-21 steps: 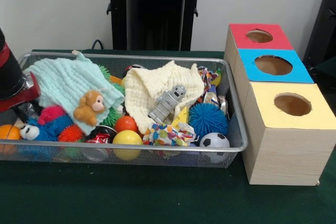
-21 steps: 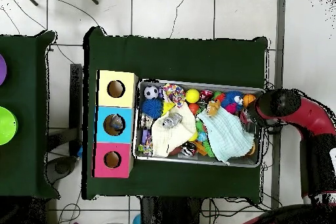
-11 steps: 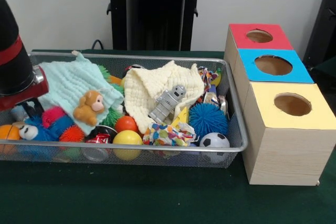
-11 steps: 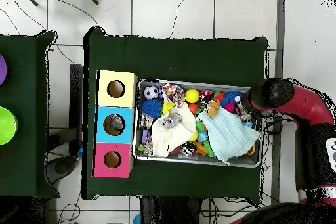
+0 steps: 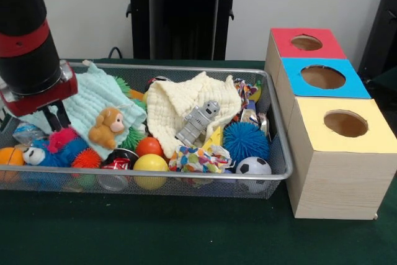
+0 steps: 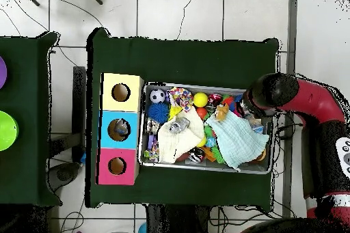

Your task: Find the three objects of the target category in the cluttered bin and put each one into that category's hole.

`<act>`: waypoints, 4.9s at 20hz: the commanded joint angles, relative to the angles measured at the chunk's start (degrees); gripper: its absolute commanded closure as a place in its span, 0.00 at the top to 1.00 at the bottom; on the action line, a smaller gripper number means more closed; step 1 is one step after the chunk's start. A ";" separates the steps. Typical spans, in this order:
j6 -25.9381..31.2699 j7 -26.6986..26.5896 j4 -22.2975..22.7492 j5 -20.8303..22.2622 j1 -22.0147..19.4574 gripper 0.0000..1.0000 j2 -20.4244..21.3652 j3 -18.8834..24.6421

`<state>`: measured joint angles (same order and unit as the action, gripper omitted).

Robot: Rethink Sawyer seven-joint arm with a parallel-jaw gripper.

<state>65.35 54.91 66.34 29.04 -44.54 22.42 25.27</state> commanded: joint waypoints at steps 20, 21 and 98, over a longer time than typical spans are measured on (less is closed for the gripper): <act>-4.76 -1.81 0.61 7.74 0.78 0.00 -3.11 -5.71; -4.68 -2.02 0.09 7.87 0.71 0.00 -3.58 -5.57; 22.10 -18.03 -14.88 8.24 -2.31 1.00 -17.90 -3.69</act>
<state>80.86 54.89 50.42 35.62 -45.94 8.42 20.48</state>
